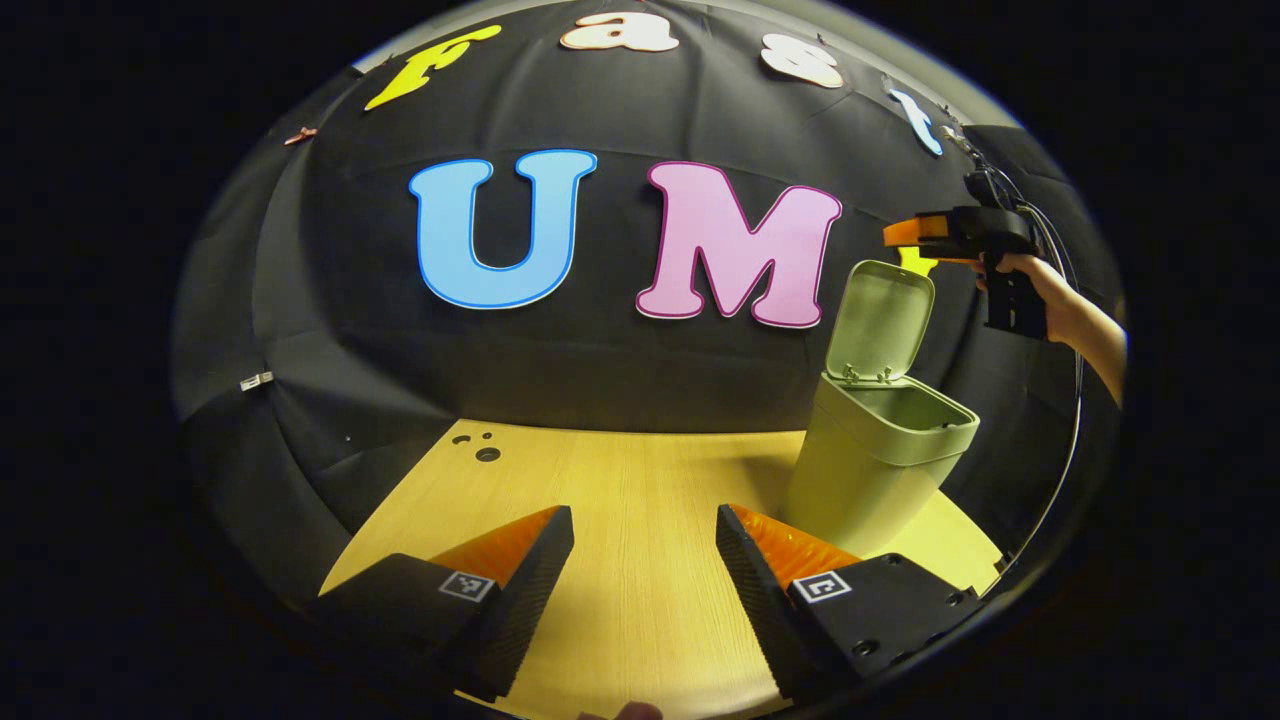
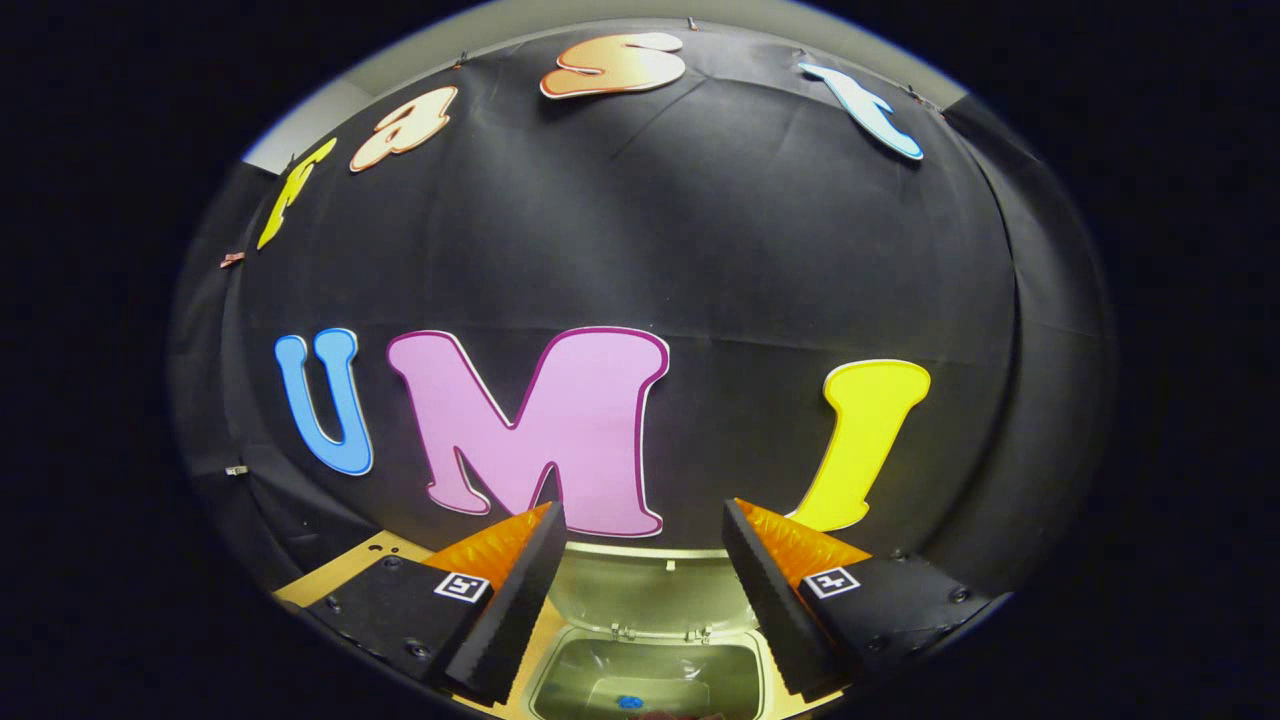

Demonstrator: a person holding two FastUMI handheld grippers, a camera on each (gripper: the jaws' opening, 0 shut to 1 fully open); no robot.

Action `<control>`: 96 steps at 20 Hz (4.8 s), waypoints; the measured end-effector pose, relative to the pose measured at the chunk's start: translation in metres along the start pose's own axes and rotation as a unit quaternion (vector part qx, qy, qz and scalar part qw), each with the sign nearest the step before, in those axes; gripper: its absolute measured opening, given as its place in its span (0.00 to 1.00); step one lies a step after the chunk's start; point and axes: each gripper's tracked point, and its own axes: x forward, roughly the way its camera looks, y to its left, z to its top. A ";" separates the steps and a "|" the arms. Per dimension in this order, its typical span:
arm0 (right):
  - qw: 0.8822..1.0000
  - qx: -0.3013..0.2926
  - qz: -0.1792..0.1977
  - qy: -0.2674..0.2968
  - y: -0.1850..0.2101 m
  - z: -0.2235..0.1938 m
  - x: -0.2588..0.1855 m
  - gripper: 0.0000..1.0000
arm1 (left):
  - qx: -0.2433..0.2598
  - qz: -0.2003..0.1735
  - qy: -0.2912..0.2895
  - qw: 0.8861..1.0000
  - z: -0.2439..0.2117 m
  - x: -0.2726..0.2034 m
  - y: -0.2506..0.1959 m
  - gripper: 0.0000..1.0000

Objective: Press the lid of the desktop garbage bin to open it, pick up the crumpled paper on the desktop and throw it into the bin, then pick up the pop can on the desktop and drop it into the bin, and finally close the garbage bin lid.

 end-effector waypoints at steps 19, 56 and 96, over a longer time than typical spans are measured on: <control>0.998 0.012 -0.002 0.055 -0.009 -0.047 -0.015 0.98 | 0.007 -0.021 -0.001 1.000 -0.004 0.014 0.005 0.93; 0.984 0.018 -0.056 0.169 0.016 -0.213 -0.093 0.98 | 0.012 -0.159 0.015 0.987 -0.016 0.046 -0.003 0.95; 0.998 0.051 0.002 0.047 0.009 -0.133 -0.178 0.98 | 0.026 -0.099 -0.014 0.995 0.001 0.006 0.002 0.94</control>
